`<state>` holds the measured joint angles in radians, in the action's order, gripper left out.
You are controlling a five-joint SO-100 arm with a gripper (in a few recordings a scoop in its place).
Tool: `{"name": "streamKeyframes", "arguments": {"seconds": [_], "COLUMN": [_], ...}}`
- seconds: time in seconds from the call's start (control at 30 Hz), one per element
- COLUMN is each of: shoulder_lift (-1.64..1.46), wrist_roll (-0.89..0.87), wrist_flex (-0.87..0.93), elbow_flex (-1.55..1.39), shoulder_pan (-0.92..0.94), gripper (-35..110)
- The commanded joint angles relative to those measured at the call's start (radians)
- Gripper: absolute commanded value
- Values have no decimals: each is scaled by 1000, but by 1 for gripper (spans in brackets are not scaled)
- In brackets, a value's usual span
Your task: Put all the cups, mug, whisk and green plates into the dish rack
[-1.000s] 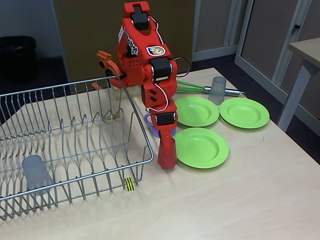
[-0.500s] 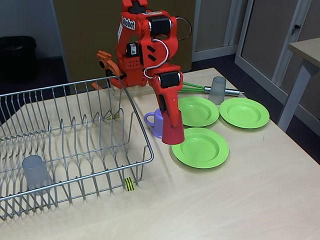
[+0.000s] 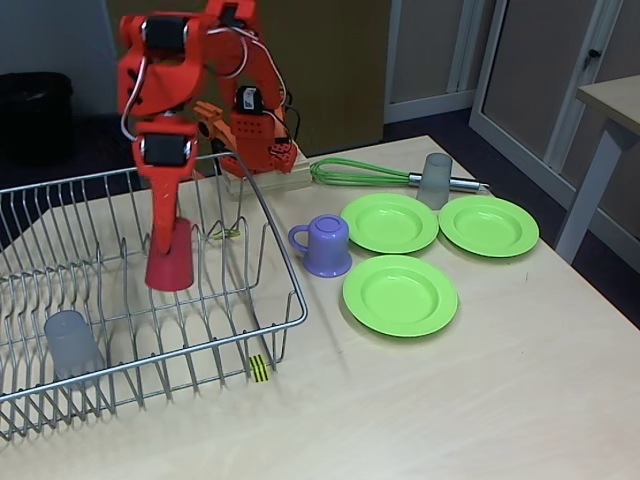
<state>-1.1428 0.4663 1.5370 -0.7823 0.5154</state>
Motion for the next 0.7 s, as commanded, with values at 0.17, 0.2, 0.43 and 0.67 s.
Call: {"name": "streamKeyframes", "arguments": {"seconds": [0.17,0.2,0.43,0.67], "shoulder_lift": [371,405,538,597], "wrist_roll": [51,52,54,61], "wrist_flex": [-12,-12,-21,-31], "elbow_flex": [295,327,443,489], "shoulder_pan": [103,107,115,141], "gripper": [16,16,17,18]}}
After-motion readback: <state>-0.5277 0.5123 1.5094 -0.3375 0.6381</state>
